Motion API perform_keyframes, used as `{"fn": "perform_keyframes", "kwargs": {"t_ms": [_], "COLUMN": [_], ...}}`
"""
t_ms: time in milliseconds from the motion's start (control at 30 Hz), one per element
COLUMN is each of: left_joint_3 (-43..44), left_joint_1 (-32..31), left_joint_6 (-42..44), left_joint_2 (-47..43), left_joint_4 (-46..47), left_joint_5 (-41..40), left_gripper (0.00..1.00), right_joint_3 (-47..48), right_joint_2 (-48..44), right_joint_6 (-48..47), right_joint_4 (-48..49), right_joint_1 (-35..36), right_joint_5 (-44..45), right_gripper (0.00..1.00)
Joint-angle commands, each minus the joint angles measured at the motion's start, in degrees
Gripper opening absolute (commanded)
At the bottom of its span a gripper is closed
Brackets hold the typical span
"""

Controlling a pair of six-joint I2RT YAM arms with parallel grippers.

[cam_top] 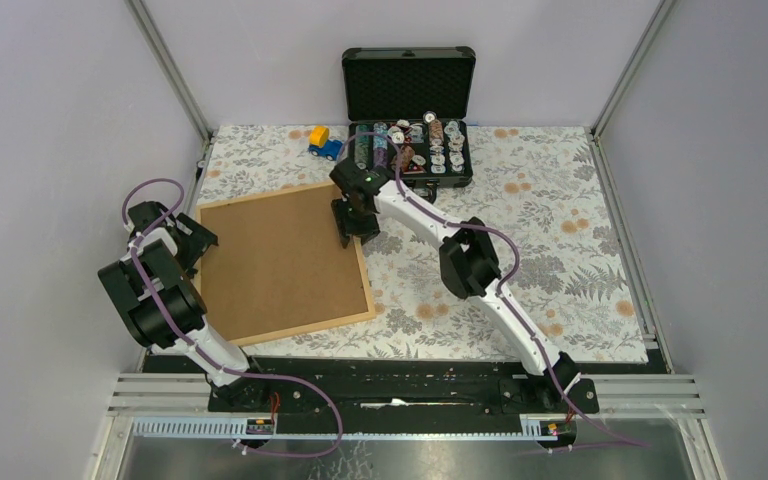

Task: Put the photo into the frame

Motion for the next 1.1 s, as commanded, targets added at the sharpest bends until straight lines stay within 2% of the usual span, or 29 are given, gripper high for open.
{"fn": "perform_keyframes", "kwargs": {"t_ms": [0, 67, 133, 233, 267, 467, 633, 767, 900, 1067], "left_joint_3": [-1.99, -2.04, -2.04, -1.96, -2.03, -2.12, -2.97, -4.33, -4.67, -7.73], "left_joint_1": [-2.35, -2.36, -2.41, -2.52, -2.59, -2.92, -5.13, -5.54, -5.52, -5.52], "left_joint_6": [-4.08, -4.05, -4.07, -4.06, -4.08, -4.08, -4.62, -5.40, -5.28, -5.61], "left_joint_2": [1.54, 1.62, 1.62, 1.63, 1.58, 1.62, 2.03, 4.50, 4.44, 1.27], "left_joint_4": [-2.37, -2.41, -2.41, -2.48, -2.47, -2.40, -2.19, -1.99, -2.31, -2.05], "left_joint_5": [10.54, 10.43, 10.62, 10.62, 10.69, 10.51, 11.21, 13.75, 14.83, 15.36], "left_gripper": [0.98, 0.98, 0.98, 0.98, 0.98, 0.98, 0.98, 0.98, 0.98, 0.98], "right_joint_3": [-4.64, -7.85, -10.23, -8.33, -7.87, -6.76, -7.64, -7.44, -6.66, -4.38], "right_joint_2": [-6.58, -9.95, -11.23, -9.12, -8.75, -7.15, -8.26, -7.02, -5.68, -4.37], "right_joint_6": [0.74, 0.96, 0.63, -0.55, -0.71, -0.52, -0.70, -0.45, -0.56, -2.76], "right_joint_4": [1.45, 2.64, 3.33, 1.13, 1.03, 1.35, 1.71, 1.16, 0.54, 0.18], "right_joint_1": [-1.77, -3.52, -4.64, -4.90, -4.89, -4.85, -4.19, -3.80, -3.31, -3.31], "right_joint_5": [-4.78, -3.16, -2.56, -3.99, -4.67, -5.67, -5.19, -5.43, -3.20, -0.03], "right_gripper": [0.58, 0.56, 0.47, 0.35, 0.35, 0.35, 0.47, 0.49, 0.49, 0.41]}}
